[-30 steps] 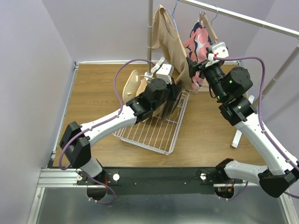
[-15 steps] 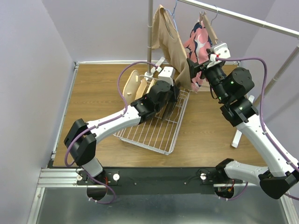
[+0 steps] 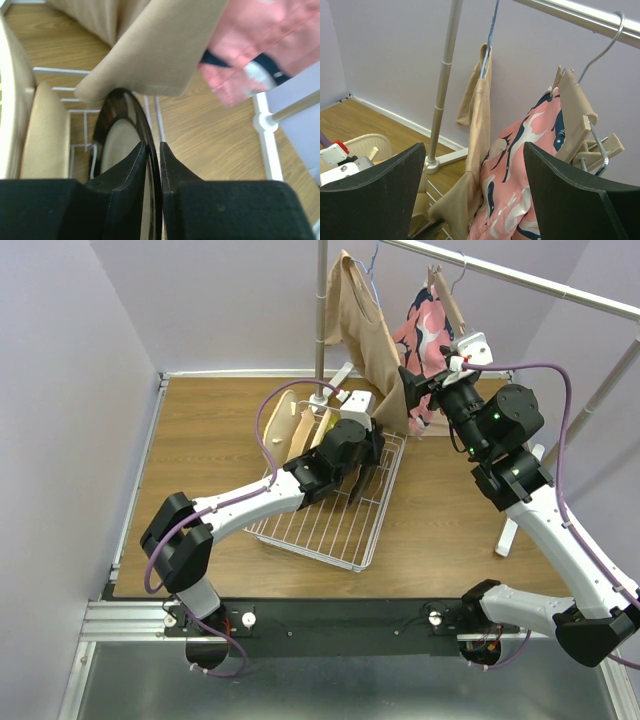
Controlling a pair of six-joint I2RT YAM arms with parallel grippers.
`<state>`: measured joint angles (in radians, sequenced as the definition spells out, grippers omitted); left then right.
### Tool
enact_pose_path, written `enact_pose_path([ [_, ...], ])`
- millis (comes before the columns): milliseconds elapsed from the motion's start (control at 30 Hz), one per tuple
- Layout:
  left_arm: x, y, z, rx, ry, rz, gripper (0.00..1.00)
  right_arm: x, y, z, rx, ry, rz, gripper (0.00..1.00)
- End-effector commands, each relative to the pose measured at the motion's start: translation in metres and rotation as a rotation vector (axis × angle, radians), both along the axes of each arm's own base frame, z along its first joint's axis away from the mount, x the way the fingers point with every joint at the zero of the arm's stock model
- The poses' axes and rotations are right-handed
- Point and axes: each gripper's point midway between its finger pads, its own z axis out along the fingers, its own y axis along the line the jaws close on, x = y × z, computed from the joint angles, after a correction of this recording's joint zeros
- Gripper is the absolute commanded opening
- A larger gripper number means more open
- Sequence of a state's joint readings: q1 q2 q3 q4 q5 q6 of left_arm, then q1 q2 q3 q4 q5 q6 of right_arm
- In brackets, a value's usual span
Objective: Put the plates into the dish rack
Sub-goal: Insert the plate into the dish rack, then reset the grippers
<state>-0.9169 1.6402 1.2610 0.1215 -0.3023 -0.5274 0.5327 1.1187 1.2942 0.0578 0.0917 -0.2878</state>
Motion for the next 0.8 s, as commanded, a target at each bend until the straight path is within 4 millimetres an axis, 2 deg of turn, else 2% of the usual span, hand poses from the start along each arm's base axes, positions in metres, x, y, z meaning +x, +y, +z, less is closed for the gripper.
enact_pose_path([
  [0,-0.004,-0.017,0.049,-0.154,-0.075,-0.038,0.31,-0.005,-0.002,-0.001,0.004,0.012,0.016,0.87],
  [100,-0.006,-0.015,0.063,-0.170,-0.096,-0.040,0.38,-0.005,-0.002,-0.001,-0.001,0.013,0.017,0.87],
  [300,-0.013,-0.005,0.094,-0.205,-0.134,-0.045,0.43,-0.006,-0.001,-0.001,-0.020,0.015,0.024,0.87],
  [400,-0.019,0.000,0.113,-0.227,-0.159,-0.058,0.53,-0.007,-0.001,0.002,-0.027,0.007,0.026,0.87],
  [433,-0.021,0.002,0.116,-0.225,-0.166,-0.063,0.55,-0.007,-0.001,-0.004,-0.043,0.029,0.028,0.87],
  [567,-0.032,0.017,0.141,-0.243,-0.206,-0.070,0.60,-0.010,-0.003,-0.008,-0.077,0.043,0.030,0.87],
  [767,-0.049,0.043,0.164,-0.254,-0.262,-0.068,0.63,-0.019,-0.009,-0.008,-0.112,0.072,0.023,0.87],
])
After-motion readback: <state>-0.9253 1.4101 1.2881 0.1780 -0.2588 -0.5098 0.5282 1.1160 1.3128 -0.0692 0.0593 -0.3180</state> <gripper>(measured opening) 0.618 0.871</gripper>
